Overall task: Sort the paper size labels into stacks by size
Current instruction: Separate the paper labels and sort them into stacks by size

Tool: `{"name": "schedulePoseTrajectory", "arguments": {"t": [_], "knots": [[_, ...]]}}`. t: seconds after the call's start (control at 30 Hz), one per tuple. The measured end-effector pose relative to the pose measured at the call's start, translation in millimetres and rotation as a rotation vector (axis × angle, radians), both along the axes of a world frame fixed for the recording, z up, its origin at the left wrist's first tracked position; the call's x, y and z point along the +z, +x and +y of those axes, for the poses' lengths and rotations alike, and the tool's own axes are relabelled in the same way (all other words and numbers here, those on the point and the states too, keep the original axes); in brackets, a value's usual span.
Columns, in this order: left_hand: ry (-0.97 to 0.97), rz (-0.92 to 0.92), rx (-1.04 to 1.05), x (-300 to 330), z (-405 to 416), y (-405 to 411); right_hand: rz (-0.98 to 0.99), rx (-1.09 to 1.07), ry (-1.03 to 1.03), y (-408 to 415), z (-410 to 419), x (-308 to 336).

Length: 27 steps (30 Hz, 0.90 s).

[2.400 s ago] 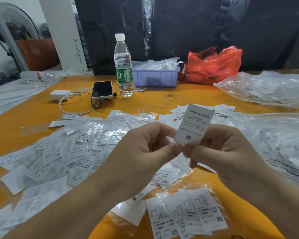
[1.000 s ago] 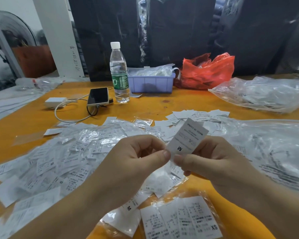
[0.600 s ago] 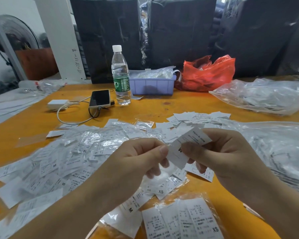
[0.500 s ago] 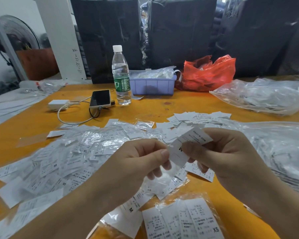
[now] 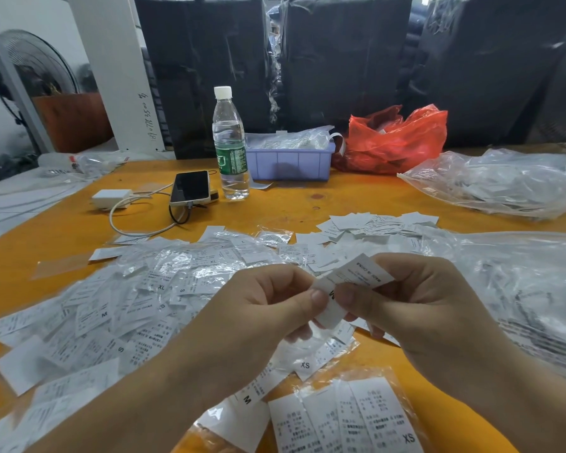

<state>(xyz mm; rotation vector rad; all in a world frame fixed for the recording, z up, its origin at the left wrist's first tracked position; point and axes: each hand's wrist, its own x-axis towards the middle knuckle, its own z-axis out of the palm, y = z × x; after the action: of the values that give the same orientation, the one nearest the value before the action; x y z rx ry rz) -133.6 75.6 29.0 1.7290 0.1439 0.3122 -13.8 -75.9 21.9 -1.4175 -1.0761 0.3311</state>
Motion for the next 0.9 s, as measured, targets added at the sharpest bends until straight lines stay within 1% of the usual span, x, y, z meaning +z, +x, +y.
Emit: {"name": "schedulePoseTrajectory", "arguments": {"t": [0.1, 0.3, 0.43, 0.57, 0.7, 0.9], "knots": [[-0.017, 0.006, 0.003, -0.5, -1.4, 0.8, 0.015, 0.016, -0.014, -0.2, -0.1, -0.6], [-0.022, 0.014, -0.017, -0.2, -1.3, 0.5, 0.011, -0.028, 0.039, -2.7, 1.3, -2.2], [-0.048, -0.014, 0.021, 0.6, -1.3, 0.3, 0.141, 0.096, 0.020, -4.8, 2.2, -2.2], [-0.064, -0.039, 0.112, -0.4, -0.7, -0.2, 0.210, 0.114, -0.066, -4.8, 3.2, -4.2], [-0.085, -0.033, 0.137, -0.3, -3.1, 1.7, 0.124, 0.101, -0.137, -7.3, 2.7, -4.9], [-0.076, -0.038, 0.134, 0.7, -2.4, 0.2, 0.154, 0.056, -0.122, -4.7, 3.5, -3.2]]}}
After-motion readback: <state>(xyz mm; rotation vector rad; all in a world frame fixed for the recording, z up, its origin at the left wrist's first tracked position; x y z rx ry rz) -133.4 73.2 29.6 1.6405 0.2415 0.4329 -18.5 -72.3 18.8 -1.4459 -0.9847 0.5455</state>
